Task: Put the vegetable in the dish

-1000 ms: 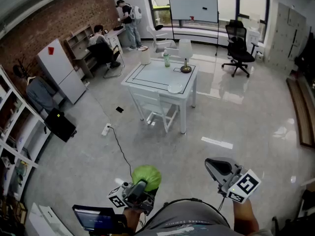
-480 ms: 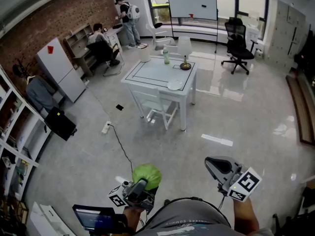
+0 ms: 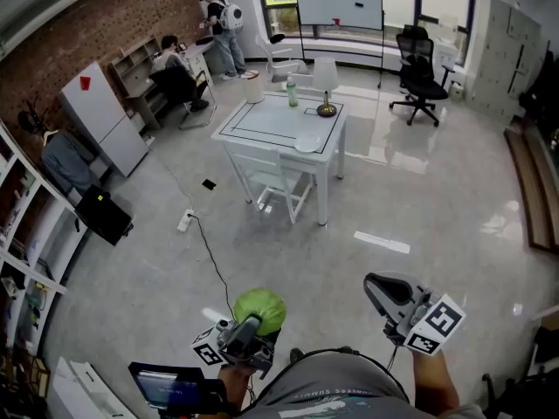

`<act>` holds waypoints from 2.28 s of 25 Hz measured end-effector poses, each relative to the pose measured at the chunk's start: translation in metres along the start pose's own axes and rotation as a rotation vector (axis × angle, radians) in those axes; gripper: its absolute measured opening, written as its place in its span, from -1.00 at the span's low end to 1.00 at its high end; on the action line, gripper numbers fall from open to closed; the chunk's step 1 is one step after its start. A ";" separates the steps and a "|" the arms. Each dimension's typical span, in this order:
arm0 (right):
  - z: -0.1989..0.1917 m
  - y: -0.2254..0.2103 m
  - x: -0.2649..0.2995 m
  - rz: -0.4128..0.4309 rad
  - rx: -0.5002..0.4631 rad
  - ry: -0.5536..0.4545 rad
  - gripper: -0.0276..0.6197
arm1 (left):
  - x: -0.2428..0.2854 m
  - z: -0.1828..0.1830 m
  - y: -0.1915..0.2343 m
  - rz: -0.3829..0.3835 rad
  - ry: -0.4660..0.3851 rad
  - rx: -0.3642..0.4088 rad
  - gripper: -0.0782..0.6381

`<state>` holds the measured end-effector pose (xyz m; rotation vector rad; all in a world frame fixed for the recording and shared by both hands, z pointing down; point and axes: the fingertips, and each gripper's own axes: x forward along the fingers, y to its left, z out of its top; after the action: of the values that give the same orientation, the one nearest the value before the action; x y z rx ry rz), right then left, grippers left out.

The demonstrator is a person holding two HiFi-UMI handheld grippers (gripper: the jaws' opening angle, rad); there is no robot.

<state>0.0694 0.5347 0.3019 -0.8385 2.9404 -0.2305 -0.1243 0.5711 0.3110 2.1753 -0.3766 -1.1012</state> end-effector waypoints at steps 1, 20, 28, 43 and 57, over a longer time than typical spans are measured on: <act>-0.002 0.001 0.000 -0.004 0.002 0.004 -0.89 | -0.001 0.000 -0.001 0.001 0.001 -0.002 0.05; -0.025 -0.019 0.003 -0.094 0.140 0.018 -0.89 | -0.011 -0.011 0.009 0.037 0.009 -0.074 0.05; -0.047 -0.027 0.010 -0.097 0.263 0.031 -0.89 | -0.002 -0.030 0.019 0.050 0.077 -0.092 0.05; -0.061 -0.064 0.021 -0.126 0.345 0.061 -0.89 | 0.008 -0.029 0.062 0.114 0.093 -0.111 0.05; -0.063 -0.077 0.063 -0.124 0.362 0.061 -0.89 | 0.010 0.003 0.083 0.089 0.093 -0.134 0.05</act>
<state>0.0490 0.4449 0.3747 -0.9678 2.7700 -0.7808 -0.1174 0.5031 0.3599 2.0635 -0.3442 -0.9456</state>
